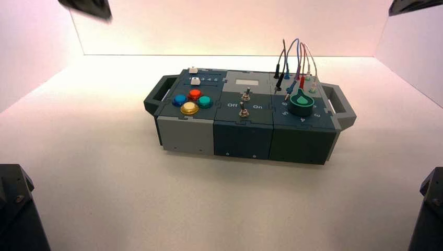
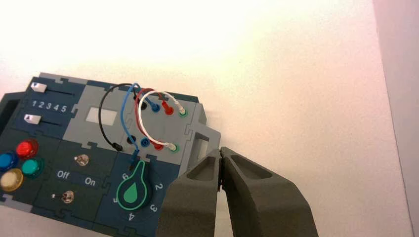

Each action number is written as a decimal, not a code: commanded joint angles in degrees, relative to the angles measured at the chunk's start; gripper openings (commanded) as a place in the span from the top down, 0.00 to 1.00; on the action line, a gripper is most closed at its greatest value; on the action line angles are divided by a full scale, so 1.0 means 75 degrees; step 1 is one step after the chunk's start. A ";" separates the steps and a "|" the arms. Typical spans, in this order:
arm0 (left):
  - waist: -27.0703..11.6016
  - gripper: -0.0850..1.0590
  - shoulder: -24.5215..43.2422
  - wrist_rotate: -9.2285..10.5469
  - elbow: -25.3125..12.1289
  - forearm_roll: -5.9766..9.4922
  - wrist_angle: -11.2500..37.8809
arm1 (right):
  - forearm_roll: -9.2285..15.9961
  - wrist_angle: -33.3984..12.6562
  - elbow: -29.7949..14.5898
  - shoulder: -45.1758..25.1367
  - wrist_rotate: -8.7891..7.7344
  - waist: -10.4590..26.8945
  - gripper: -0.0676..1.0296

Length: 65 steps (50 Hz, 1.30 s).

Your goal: Move the box to the right.

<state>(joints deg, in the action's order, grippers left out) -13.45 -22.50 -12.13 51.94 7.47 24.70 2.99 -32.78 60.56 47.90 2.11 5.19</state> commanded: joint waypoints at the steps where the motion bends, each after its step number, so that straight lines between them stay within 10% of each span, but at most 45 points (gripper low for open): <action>1: -0.0293 0.95 0.1195 -0.0023 -0.0633 0.0012 0.0551 | 0.0035 0.0023 -0.0316 0.0094 0.0023 -0.0012 0.96; 32: -0.0738 0.95 0.3434 -0.0012 -0.1336 0.0012 0.1078 | 0.0035 0.0141 -0.0094 0.1383 0.0047 -0.0035 0.96; 65: -0.1781 0.95 0.3750 -0.0012 -0.1371 0.0012 0.1090 | 0.0035 0.0117 -0.0094 0.1406 0.0047 -0.0035 0.96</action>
<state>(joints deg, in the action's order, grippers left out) -23.38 6.06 -12.13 42.54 7.21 32.96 3.08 -32.43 60.64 58.71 2.20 5.19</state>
